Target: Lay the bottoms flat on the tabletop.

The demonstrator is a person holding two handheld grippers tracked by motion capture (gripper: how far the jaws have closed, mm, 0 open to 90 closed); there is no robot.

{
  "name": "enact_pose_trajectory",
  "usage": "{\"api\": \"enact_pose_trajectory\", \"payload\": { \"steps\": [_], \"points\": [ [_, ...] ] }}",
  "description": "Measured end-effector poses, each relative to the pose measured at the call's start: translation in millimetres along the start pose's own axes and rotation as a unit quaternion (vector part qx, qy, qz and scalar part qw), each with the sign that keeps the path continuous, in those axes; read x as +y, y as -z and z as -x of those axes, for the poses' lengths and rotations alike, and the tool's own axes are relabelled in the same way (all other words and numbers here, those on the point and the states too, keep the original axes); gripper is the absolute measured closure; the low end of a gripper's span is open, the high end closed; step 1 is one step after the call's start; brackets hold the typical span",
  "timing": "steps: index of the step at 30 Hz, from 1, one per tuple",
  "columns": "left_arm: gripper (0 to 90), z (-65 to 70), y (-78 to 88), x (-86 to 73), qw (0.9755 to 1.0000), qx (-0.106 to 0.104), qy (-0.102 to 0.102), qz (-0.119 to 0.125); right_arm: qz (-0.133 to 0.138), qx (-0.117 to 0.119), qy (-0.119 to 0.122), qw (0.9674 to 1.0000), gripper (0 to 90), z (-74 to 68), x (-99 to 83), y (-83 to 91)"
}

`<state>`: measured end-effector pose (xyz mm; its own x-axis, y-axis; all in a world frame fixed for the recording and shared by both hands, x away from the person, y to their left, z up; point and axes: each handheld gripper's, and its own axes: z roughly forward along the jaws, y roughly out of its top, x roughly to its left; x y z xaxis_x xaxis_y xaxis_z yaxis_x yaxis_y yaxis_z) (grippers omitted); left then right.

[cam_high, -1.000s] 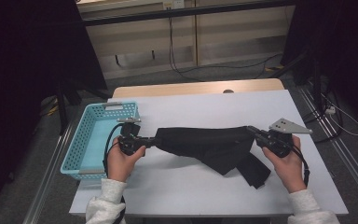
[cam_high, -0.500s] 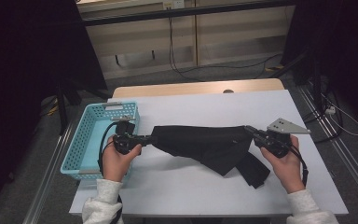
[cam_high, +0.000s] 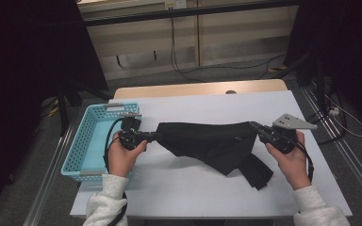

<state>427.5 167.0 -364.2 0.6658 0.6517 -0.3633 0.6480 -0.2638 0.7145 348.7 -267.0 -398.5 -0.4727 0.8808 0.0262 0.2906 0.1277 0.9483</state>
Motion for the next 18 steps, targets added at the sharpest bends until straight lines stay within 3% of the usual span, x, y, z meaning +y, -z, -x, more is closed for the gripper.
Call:
{"api": "enact_pose_trajectory", "payload": {
  "steps": [8,13,18],
  "points": [
    [85.1,-7.2,-15.0,13.9,0.9998,0.009,0.019,0.002,-0.001,-0.003,0.01,0.9999,86.4,14.3,14.2,-16.7],
    [85.1,-8.2,-24.1,7.9,0.9997,0.012,0.018,-0.011,-0.008,0.004,0.014,0.9999,86.5,15.3,9.7,-28.3],
    [85.1,-7.9,-27.5,-2.5,0.9995,0.018,0.021,-0.016,-0.013,0.008,0.016,0.9997,86.5,13.5,0.8,-24.5]
  ]
}}
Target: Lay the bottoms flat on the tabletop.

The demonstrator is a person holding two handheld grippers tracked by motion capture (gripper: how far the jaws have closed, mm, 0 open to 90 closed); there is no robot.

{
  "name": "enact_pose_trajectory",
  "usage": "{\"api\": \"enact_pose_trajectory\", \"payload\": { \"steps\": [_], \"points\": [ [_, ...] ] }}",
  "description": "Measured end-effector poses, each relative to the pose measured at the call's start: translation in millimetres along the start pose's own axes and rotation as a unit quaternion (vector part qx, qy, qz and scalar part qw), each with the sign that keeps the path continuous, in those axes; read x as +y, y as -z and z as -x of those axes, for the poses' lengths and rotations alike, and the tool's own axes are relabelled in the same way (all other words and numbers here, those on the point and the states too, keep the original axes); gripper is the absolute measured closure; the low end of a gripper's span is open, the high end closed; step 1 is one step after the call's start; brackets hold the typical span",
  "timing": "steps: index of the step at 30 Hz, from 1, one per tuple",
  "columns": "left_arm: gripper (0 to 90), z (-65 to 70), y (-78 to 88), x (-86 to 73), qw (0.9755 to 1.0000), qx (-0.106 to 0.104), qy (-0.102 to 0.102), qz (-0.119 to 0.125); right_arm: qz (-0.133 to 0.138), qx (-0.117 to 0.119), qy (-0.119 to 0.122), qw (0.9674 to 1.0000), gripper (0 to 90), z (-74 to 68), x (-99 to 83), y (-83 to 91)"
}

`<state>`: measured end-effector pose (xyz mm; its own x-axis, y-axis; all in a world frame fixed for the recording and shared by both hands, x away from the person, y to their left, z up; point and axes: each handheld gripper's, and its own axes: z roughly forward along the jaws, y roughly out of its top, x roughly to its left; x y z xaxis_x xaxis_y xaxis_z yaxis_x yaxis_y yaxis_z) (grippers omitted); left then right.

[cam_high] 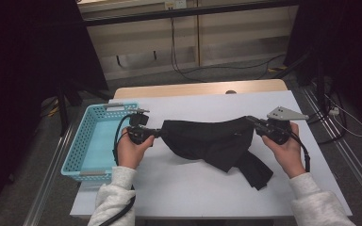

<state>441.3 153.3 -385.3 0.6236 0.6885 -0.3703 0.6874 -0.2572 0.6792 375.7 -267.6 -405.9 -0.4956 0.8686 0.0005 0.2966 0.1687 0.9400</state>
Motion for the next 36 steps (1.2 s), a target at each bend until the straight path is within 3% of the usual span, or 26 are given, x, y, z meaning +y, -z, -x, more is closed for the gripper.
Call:
{"api": "enact_pose_trajectory", "payload": {
  "steps": [5,9,13,17,19,21,22,23,24,25,26,28,30,31,33,36],
  "points": [
    [85.1,8.5,3.9,-12.6,1.0,-0.003,0.0,0.0,-0.011,0.003,0.005,0.9999,86.5,-7.3,-11.9,8.7],
    [85.1,11.9,3.7,-12.5,1.0,0.0,-0.001,-0.001,-0.014,0.007,0.01,0.9998,86.5,-14.8,-18.3,14.2],
    [85.1,5.9,4.1,4.9,0.9998,0.006,0.01,0.014,-0.018,0.003,0.011,0.9998,86.5,-11.4,-10.2,8.3],
    [85.2,-6.9,-0.2,39.2,0.9998,0.016,0.014,0.005,-0.025,0.01,0.0,0.9996,86.6,-0.2,14.2,-10.0],
    [85.3,-11.5,-2.8,60.8,0.9997,0.02,0.012,0.008,-0.03,-0.006,0.017,0.9994,86.9,10.6,35.5,-26.1],
    [85.3,-16.6,-7.2,94.0,0.9986,0.036,0.005,0.038,-0.028,-0.036,0.03,0.9985,86.7,24.5,62.7,-49.2],
    [84.4,-19.4,-11.0,106.9,0.9972,0.044,0.006,0.06,-0.017,-0.048,0.016,0.9986,84.6,32.7,75.8,-61.5],
    [78.8,-21.1,-16.2,116.9,0.9952,0.058,0.002,0.079,-0.011,-0.06,0.012,0.9981,70.9,39.6,86.6,-73.8],
    [61.8,-21.7,-20.5,121.6,0.9935,0.071,0.0,0.089,-0.016,-0.097,0.026,0.9948,53.8,44.0,92.8,-85.0],
    [46.2,-21.2,-24.9,124.1,0.9926,0.086,-0.004,0.086,-0.027,-0.118,0.016,0.9925,50.0,46.0,93.9,-90.9],
    [41.4,-18.0,-30.6,121.4,0.9923,0.092,-0.017,0.08,-0.036,-0.11,-0.008,0.9932,51.0,46.2,91.1,-95.5],
    [33.5,-11.8,-39.9,108.8,0.9927,0.091,-0.028,0.074,-0.045,-0.095,-0.018,0.9942,43.7,36.2,78.1,-93.7],
    [26.4,-8.6,-46.9,91.8,0.9943,0.08,-0.033,0.063,-0.06,-0.071,0.0,0.9957,40.6,24.3,61.5,-83.0],
    [26.4,-6.8,-49.5,82.4,0.9942,0.081,-0.035,0.061,-0.061,-0.07,0.0,0.9957,39.3,18.3,52.5,-74.7],
    [25.0,-3.4,-53.2,63.4,0.9948,0.075,-0.038,0.057,-0.068,-0.045,0.001,0.9967,36.9,7.0,37.6,-59.6],
    [21.4,0.1,-56.9,38.6,0.9957,0.071,-0.041,0.043,-0.091,-0.035,0.029,0.9948,34.2,-15.8,10.8,-35.4]
  ]
}}
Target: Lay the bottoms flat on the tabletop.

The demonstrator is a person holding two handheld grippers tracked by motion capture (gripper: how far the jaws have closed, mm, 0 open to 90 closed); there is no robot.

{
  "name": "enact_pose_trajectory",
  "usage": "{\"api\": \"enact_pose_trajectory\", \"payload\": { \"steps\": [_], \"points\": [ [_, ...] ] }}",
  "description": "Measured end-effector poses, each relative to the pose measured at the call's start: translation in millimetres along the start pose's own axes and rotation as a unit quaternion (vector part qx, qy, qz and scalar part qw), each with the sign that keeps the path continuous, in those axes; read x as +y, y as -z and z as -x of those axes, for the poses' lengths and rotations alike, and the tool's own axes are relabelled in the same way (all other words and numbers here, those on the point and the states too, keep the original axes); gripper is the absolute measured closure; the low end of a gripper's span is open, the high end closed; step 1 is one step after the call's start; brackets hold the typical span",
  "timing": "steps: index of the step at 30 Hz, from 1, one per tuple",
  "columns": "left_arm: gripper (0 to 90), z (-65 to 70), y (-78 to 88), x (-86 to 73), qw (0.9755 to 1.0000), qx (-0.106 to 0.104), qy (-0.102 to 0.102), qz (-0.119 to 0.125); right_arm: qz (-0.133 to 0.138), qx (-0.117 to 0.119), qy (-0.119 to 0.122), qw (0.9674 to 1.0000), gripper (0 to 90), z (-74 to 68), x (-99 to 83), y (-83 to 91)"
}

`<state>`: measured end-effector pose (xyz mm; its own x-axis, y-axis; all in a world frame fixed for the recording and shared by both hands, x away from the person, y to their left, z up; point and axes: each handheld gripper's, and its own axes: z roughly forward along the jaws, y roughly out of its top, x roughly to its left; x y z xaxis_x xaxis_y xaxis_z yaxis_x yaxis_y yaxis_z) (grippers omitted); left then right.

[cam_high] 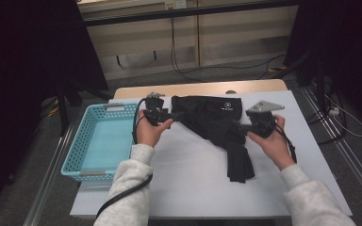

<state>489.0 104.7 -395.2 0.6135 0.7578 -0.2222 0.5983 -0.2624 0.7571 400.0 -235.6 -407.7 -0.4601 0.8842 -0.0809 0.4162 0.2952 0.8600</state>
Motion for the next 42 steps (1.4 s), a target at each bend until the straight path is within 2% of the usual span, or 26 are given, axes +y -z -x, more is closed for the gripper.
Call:
{"api": "enact_pose_trajectory", "payload": {
  "steps": [1,3,6,8,12,14,16,17,18,21,22,23,29,32,34,39,42],
  "points": [
    [20.8,2.2,-0.3,-7.1,1.0,-0.002,-0.006,-0.003,0.002,0.003,0.004,1.0,34.0,-7.1,-7.7,5.1],
    [20.4,6.7,0.5,-20.0,0.9999,-0.011,-0.007,-0.007,-0.01,0.006,0.031,0.9994,33.2,-22.8,-19.7,12.5],
    [19.0,13.2,4.9,-37.1,0.9993,-0.012,-0.03,-0.018,-0.01,0.029,0.022,0.9993,33.2,-40.9,-34.0,19.3],
    [17.9,15.9,8.2,-48.4,0.9989,-0.016,-0.039,-0.021,-0.006,0.024,0.033,0.9991,33.2,-51.9,-40.1,21.8],
    [16.0,17.9,11.4,-68.0,0.9987,-0.019,-0.044,-0.018,-0.018,0.041,0.032,0.9985,36.2,-64.8,-44.8,19.8],
    [15.9,15.2,11.7,-71.4,0.998,-0.016,-0.051,-0.033,-0.021,0.036,0.046,0.998,37.8,-68.6,-45.4,18.4],
    [15.0,14.6,14.3,-72.7,0.9985,-0.01,-0.049,-0.024,-0.023,0.045,0.047,0.9976,40.9,-71.0,-46.8,16.5],
    [15.0,14.3,15.3,-73.0,0.9981,-0.014,-0.052,-0.03,-0.026,0.047,0.049,0.9973,42.1,-72.2,-47.4,15.9],
    [14.9,15.3,14.6,-74.2,0.9982,-0.007,-0.054,-0.026,-0.026,0.05,0.05,0.9972,42.6,-72.9,-47.7,15.4],
    [14.2,17.3,13.4,-76.0,0.9976,-0.008,-0.061,-0.032,-0.03,0.054,0.049,0.9969,43.5,-73.7,-48.3,14.1],
    [14.2,19.2,12.8,-76.8,0.9973,0.002,-0.068,-0.027,-0.031,0.056,0.049,0.9968,43.8,-74.4,-48.5,13.9],
    [14.2,18.4,13.8,-76.4,0.997,-0.009,-0.071,-0.03,-0.03,0.058,0.052,0.9965,43.9,-75.5,-48.4,14.0],
    [14.1,18.7,16.7,-76.3,0.9964,-0.003,-0.08,-0.026,-0.027,0.063,0.063,0.9956,46.0,-80.4,-46.1,17.0],
    [14.1,17.5,17.3,-76.7,0.9969,-0.002,-0.075,-0.023,-0.037,0.057,0.079,0.9945,47.2,-83.9,-46.5,15.7],
    [14.1,16.6,18.0,-76.9,0.9966,-0.003,-0.077,-0.028,-0.049,0.065,0.076,0.9938,49.0,-84.8,-50.1,11.9],
    [14.1,15.1,17.8,-77.8,0.9968,-0.002,-0.076,-0.027,-0.085,0.042,0.072,0.9929,53.7,-76.6,-60.7,3.8],
    [14.1,15.1,16.6,-78.3,0.9967,-0.001,-0.076,-0.027,-0.086,0.032,0.058,0.9941,59.2,-67.3,-63.1,3.8]
  ]
}}
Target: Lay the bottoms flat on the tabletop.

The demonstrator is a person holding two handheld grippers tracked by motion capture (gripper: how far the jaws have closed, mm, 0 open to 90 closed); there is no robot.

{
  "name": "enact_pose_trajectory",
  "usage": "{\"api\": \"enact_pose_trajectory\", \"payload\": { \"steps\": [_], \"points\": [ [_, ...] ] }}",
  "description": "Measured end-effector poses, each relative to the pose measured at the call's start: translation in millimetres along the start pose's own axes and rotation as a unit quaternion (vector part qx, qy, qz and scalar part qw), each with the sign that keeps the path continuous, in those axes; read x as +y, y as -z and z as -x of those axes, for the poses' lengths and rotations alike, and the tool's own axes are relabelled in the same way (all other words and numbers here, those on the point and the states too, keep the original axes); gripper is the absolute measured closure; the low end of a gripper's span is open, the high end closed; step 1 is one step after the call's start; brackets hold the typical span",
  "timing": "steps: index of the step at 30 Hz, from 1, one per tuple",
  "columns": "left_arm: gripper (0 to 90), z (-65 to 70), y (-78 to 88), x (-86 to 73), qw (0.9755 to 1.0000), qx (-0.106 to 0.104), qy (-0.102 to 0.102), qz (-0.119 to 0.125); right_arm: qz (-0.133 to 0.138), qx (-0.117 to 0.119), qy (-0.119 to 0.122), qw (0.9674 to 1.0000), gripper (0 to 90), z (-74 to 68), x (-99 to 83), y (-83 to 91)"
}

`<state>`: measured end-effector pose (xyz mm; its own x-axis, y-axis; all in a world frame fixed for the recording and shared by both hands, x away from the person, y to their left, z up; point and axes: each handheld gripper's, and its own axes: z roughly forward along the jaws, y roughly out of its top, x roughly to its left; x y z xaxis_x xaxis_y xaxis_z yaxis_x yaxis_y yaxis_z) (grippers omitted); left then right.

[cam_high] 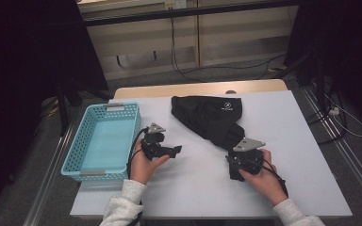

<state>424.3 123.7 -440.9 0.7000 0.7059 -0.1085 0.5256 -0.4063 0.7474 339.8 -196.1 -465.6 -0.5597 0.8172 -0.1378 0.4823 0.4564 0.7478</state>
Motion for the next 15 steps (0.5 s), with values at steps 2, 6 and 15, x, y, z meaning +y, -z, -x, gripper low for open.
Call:
{"api": "enact_pose_trajectory", "payload": {
  "steps": [2,6,15],
  "points": [
    [14.1,0.6,-1.1,-0.5,1.0,0.001,0.002,0.002,0.0,-0.004,-0.004,1.0,66.5,5.0,-1.3,0.4],
    [14.1,0.3,0.1,-0.1,1.0,-0.001,-0.001,0.001,-0.004,0.002,-0.001,1.0,87.9,9.3,-2.0,1.7],
    [14.4,0.7,0.8,1.0,1.0,-0.002,-0.001,0.005,0.052,0.045,-0.041,0.9968,89.6,16.1,10.5,18.9]
  ]
}}
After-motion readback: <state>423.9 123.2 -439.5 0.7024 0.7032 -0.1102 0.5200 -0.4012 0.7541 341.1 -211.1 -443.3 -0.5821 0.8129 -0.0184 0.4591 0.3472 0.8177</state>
